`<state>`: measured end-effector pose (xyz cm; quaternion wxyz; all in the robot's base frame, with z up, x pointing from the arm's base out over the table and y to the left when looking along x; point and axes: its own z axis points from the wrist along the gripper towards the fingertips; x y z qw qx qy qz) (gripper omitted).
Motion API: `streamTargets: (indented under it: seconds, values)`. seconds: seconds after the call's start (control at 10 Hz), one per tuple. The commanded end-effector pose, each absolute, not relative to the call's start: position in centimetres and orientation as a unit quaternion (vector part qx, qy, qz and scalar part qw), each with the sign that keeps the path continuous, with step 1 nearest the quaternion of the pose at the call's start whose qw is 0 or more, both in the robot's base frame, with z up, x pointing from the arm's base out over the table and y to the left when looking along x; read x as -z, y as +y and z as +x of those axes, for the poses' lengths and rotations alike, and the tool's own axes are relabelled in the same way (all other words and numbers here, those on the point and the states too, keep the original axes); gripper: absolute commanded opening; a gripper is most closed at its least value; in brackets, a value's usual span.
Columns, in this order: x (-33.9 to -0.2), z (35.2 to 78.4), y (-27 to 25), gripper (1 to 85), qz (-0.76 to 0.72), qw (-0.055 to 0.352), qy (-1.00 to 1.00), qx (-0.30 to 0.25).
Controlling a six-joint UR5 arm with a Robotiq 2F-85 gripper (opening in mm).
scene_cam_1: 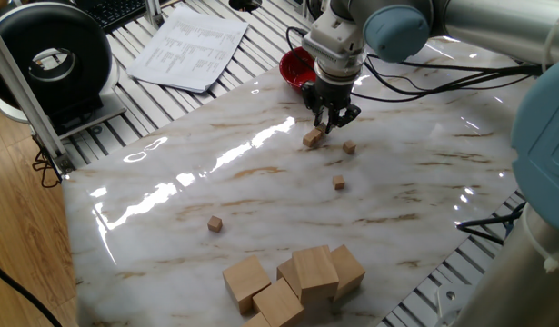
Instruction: Stack the blocks into a pyramid shape
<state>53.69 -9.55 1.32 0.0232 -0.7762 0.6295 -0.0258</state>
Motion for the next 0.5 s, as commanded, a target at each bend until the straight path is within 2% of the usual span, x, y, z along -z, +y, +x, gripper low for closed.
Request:
streamTargets:
  seconds: [0.0, 0.4]
  values:
    - [-1.37, 53.73, -9.35, 32.3, -0.773, 0.032, 0.633, 0.021]
    - [-1.43, 53.88, -9.34, 32.0, -0.772, 0.033, 0.634, 0.023]
